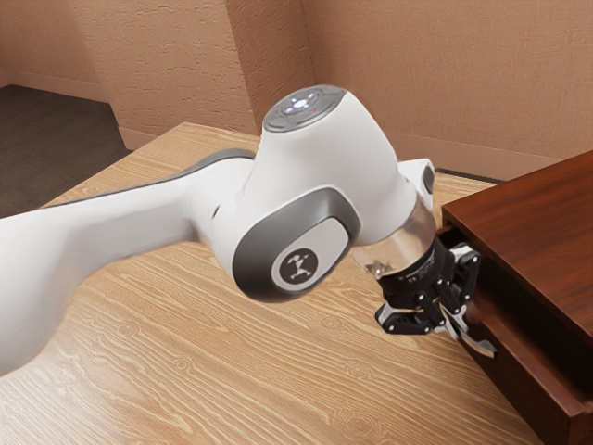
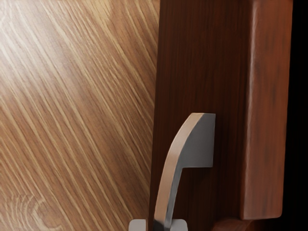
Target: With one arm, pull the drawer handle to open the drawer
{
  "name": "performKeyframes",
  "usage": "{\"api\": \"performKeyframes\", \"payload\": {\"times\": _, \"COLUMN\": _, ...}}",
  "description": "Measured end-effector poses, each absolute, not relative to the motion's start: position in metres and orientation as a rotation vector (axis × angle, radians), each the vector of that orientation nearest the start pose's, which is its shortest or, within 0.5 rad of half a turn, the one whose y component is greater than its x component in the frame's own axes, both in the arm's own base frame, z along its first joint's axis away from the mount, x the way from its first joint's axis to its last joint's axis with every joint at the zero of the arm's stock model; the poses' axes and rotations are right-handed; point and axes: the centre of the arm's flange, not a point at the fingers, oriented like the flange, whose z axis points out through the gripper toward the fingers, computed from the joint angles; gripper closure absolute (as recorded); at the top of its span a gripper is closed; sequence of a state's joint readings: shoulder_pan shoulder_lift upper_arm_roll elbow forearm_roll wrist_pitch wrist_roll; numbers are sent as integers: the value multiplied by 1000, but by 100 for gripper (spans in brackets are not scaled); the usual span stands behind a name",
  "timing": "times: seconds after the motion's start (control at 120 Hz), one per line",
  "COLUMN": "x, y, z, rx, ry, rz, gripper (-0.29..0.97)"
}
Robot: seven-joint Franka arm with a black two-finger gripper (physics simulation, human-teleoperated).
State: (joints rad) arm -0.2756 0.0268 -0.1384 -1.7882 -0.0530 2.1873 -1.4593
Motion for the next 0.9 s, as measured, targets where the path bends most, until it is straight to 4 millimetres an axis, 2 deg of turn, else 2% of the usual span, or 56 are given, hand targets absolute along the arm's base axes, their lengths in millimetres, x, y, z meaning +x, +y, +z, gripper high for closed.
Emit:
{"api": "performKeyframes", "payload": {"times": 0.725, "x": 502, "y": -215, "z": 566, "rx": -2944, "ry": -1796, "rz": -344, "gripper": 79}}
{"api": "performKeyframes", "payload": {"times": 0.9, "x": 497, "y": -212, "z": 565, "rx": -2945, "ry": -1813, "rz": -345, "gripper": 79}}
